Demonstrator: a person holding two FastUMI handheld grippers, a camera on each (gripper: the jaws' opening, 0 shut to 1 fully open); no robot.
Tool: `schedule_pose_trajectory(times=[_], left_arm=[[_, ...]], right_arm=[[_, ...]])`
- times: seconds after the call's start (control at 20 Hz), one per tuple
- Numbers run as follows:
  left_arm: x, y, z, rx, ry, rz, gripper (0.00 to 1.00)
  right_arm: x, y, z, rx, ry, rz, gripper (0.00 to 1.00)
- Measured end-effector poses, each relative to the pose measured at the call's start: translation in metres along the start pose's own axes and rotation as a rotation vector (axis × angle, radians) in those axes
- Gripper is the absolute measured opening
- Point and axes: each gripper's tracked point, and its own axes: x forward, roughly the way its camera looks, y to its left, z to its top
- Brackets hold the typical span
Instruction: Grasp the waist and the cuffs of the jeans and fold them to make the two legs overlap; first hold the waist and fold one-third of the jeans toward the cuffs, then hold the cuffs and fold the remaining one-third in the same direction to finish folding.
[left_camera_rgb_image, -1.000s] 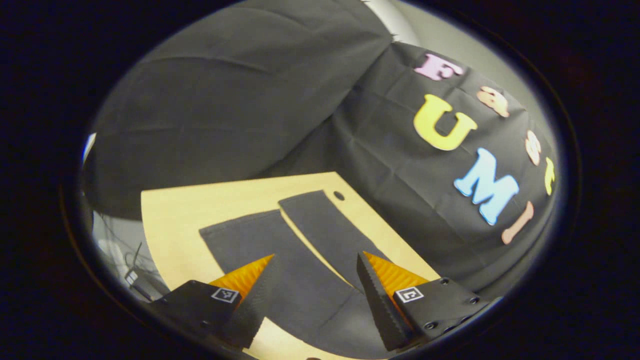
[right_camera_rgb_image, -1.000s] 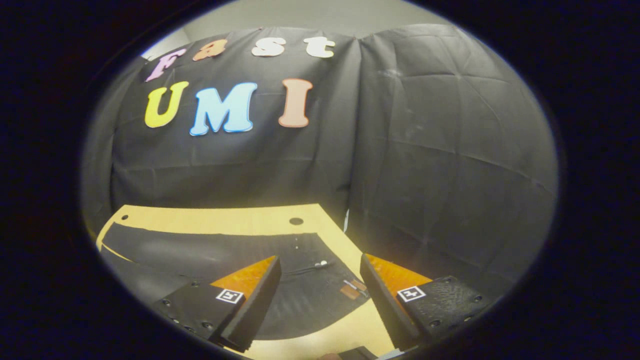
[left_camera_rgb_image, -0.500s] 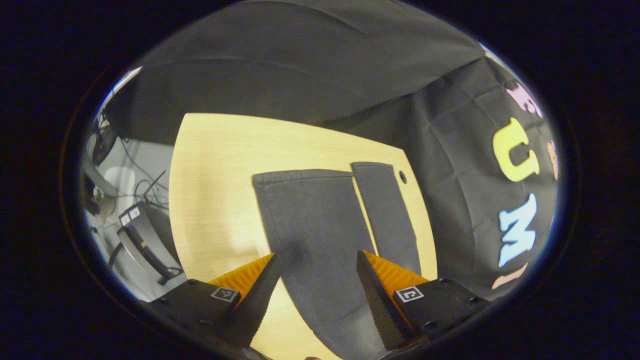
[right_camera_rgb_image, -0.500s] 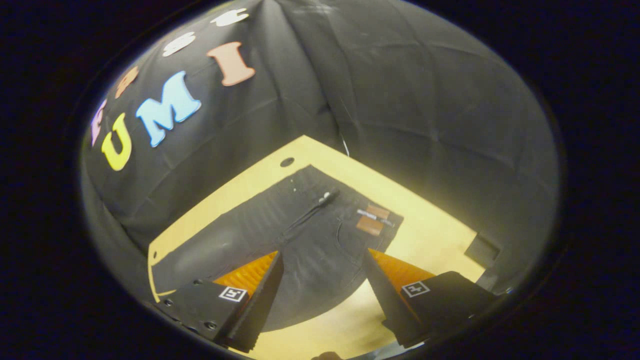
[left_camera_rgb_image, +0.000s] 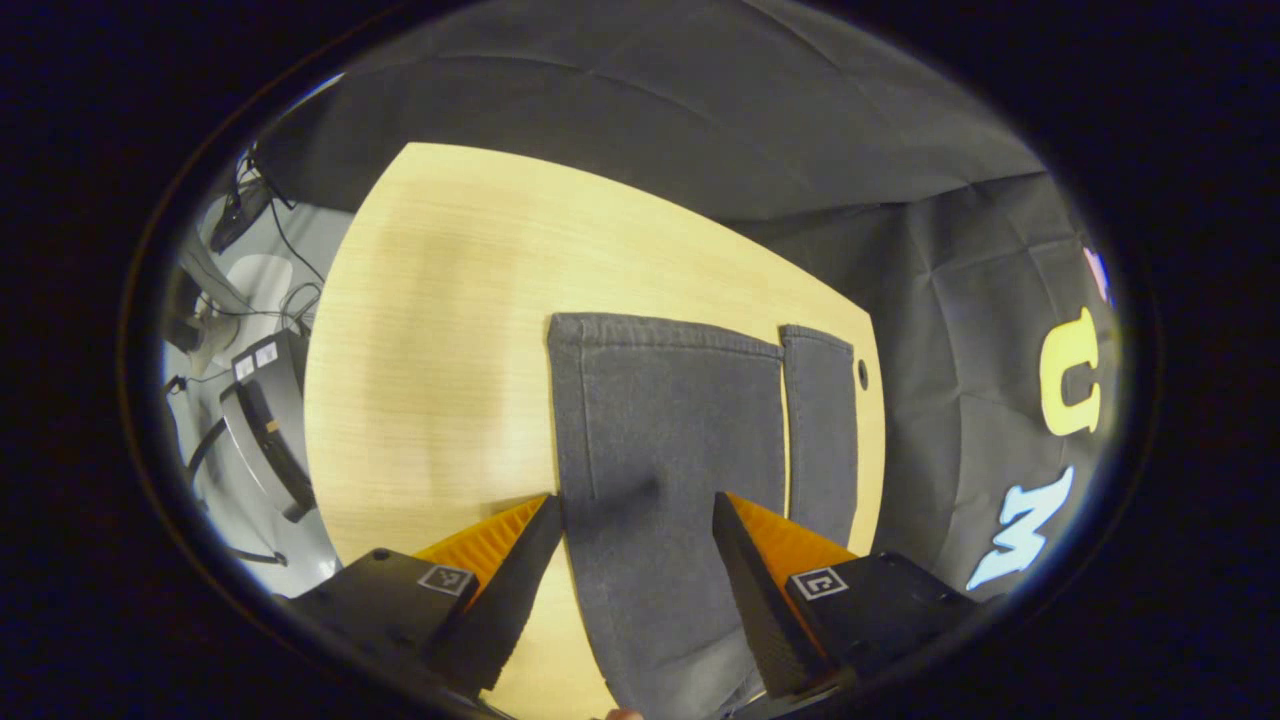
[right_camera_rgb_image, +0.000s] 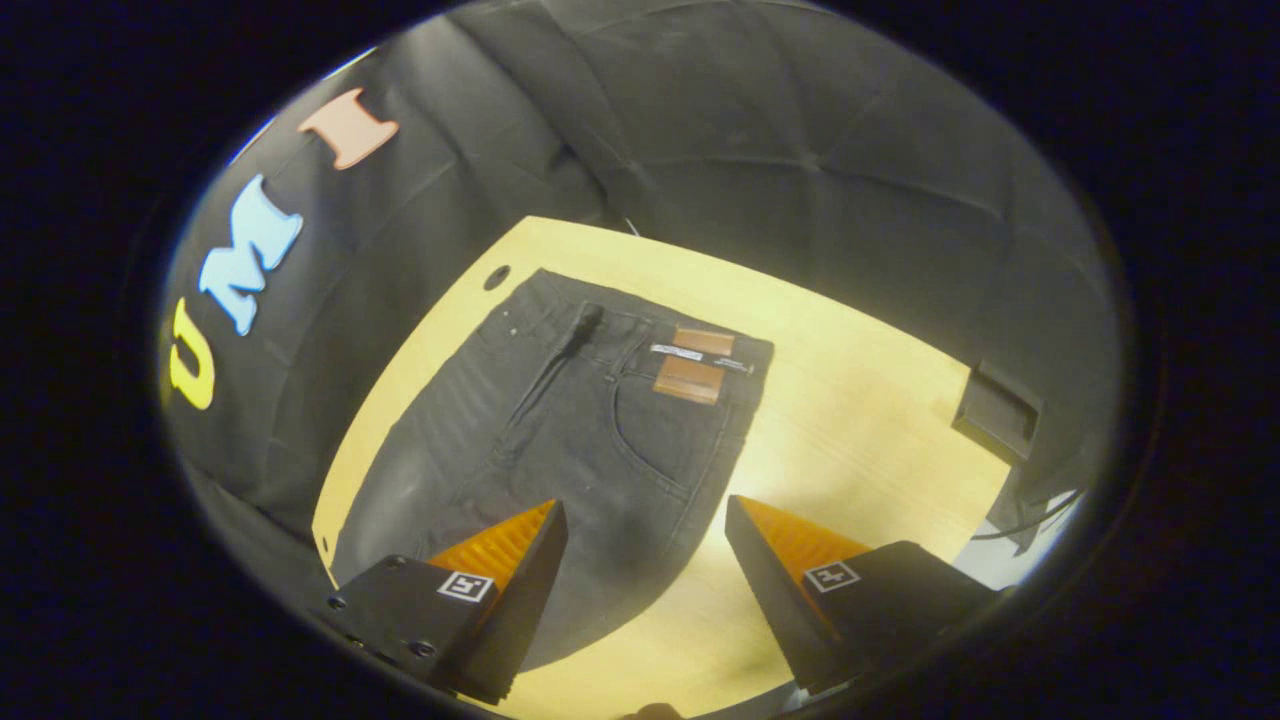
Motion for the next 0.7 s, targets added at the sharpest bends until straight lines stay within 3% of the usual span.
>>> schedule_pose_trajectory(times=[0.15,0.2,0.3,0.45,0.5,0.55,0.6,0.65,0.7], left_arm=[[0.007,-0.01,-0.003,0.016,0.007,-0.024,0.98],[0.009,-0.014,-0.005,0.015,0.007,-0.034,0.93],[0.014,-0.021,-0.01,0.011,0.013,-0.049,1.0],[0.017,-0.028,-0.015,0.014,0.027,-0.069,0.97],[0.018,-0.03,-0.016,0.01,0.029,-0.077,0.97],[0.019,-0.031,-0.017,0.007,0.034,-0.082,0.9],[0.02,-0.031,-0.018,0.0,0.039,-0.088,0.96],[0.021,-0.032,-0.02,-0.01,0.044,-0.095,0.87],[0.023,-0.031,-0.021,-0.023,0.048,-0.097,0.91]], right_arm=[[0.009,-0.014,0.003,0.082,0.013,-0.039,0.96],[0.012,-0.014,0.002,0.11,0.022,-0.038,0.96],[0.019,-0.015,-0.003,0.142,0.033,-0.043,0.96],[0.028,-0.005,-0.004,0.148,0.038,-0.038,1.0],[0.028,0.004,-0.007,0.149,0.05,-0.016,0.95],[0.032,0.014,-0.006,0.148,0.063,0.009,0.96],[0.037,0.018,-0.006,0.135,0.06,0.008,0.95],[0.04,0.02,-0.01,0.113,0.076,-0.003,0.94],[0.042,0.022,-0.01,0.09,0.072,-0.016,0.89]])
